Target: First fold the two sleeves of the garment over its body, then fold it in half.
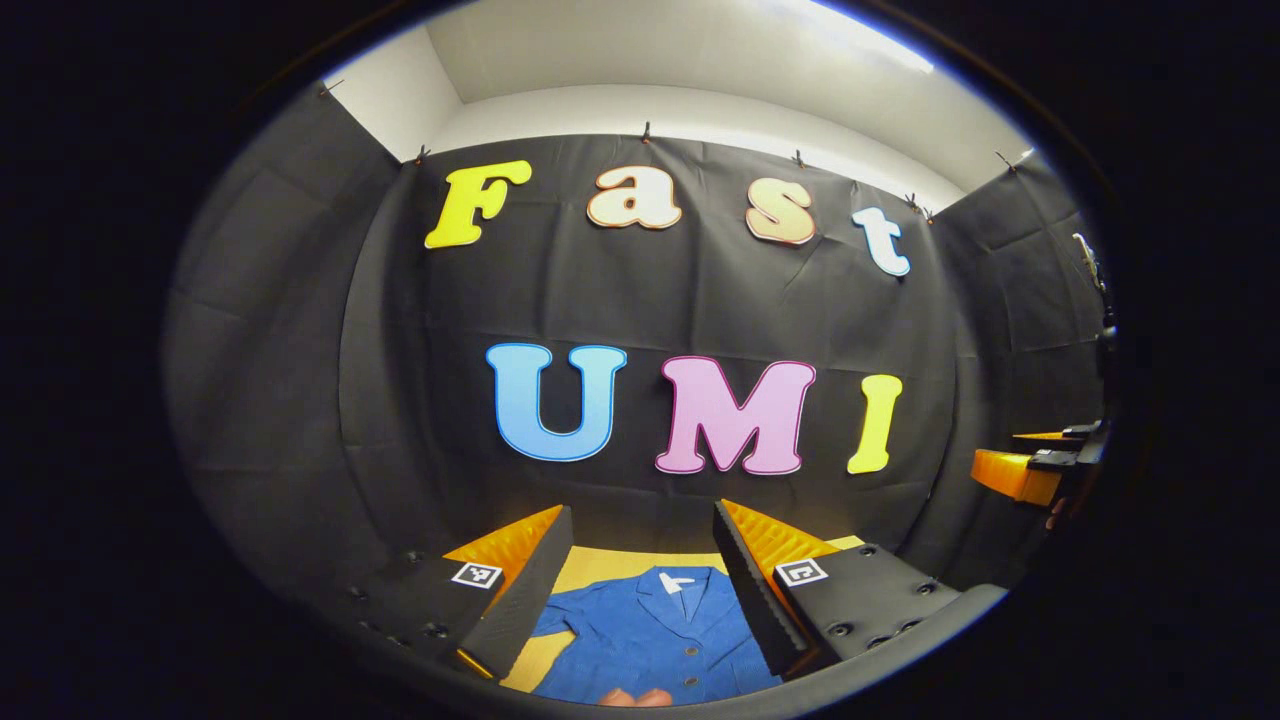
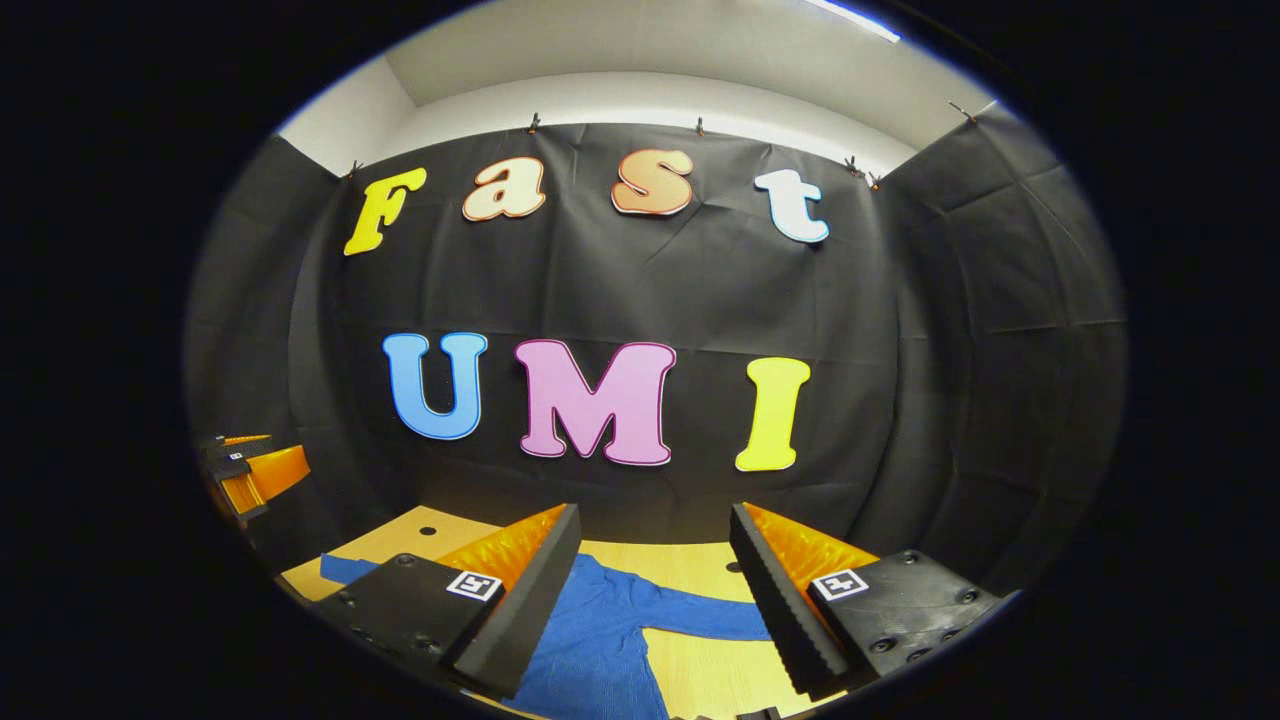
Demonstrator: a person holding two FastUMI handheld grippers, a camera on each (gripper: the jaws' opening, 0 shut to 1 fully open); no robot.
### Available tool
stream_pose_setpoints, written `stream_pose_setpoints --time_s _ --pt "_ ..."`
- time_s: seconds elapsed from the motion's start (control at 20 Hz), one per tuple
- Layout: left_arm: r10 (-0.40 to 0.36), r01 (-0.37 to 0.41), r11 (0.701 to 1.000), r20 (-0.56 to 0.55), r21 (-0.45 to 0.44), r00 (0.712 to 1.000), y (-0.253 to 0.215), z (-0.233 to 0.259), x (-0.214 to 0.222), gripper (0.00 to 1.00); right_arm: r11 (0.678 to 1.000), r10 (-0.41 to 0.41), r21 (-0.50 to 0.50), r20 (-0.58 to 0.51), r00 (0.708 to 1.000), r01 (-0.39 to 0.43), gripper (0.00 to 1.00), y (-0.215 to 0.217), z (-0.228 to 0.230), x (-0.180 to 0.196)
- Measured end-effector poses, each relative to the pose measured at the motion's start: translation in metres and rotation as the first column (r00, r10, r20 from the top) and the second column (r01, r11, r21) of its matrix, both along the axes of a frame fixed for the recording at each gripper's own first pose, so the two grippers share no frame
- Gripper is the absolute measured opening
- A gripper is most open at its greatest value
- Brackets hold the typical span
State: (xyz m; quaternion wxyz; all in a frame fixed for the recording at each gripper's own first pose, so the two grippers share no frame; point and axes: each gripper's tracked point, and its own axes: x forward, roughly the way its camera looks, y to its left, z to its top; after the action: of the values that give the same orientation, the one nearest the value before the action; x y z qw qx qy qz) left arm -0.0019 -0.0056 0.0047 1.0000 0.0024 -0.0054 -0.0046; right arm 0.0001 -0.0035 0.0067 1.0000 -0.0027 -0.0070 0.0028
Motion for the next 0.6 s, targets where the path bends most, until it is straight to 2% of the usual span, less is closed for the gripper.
stream_pose_setpoints --time_s 0.05,0.1,0.4,0.45,0.6 --pt "0.003 -0.003 1.000 0.004 0.004 1.000 0.000 0.000 0.000 0.82 1.000 -0.002 -0.008 0.004 1.000 0.002 0.84 -0.002 0.001 0.000" --pt "0.004 -0.004 1.000 0.007 0.008 1.000 0.000 0.001 -0.001 0.80 1.000 -0.004 -0.015 0.008 1.000 0.005 0.96 -0.004 0.002 -0.001" --pt "0.000 0.000 1.000 0.001 0.008 1.000 -0.002 -0.001 -0.006 0.83 0.999 -0.017 -0.040 -0.003 1.000 0.017 0.96 -0.018 0.003 0.002" --pt "-0.002 0.002 1.000 0.003 0.002 1.000 -0.001 -0.002 -0.007 0.80 0.998 -0.017 -0.055 -0.014 1.000 0.016 0.96 -0.022 0.003 0.004" --pt "-0.023 0.023 0.999 -0.010 -0.025 1.000 -0.002 -0.010 -0.011 0.81 0.997 0.049 -0.061 -0.036 0.998 -0.051 0.96 -0.016 0.013 0.015"
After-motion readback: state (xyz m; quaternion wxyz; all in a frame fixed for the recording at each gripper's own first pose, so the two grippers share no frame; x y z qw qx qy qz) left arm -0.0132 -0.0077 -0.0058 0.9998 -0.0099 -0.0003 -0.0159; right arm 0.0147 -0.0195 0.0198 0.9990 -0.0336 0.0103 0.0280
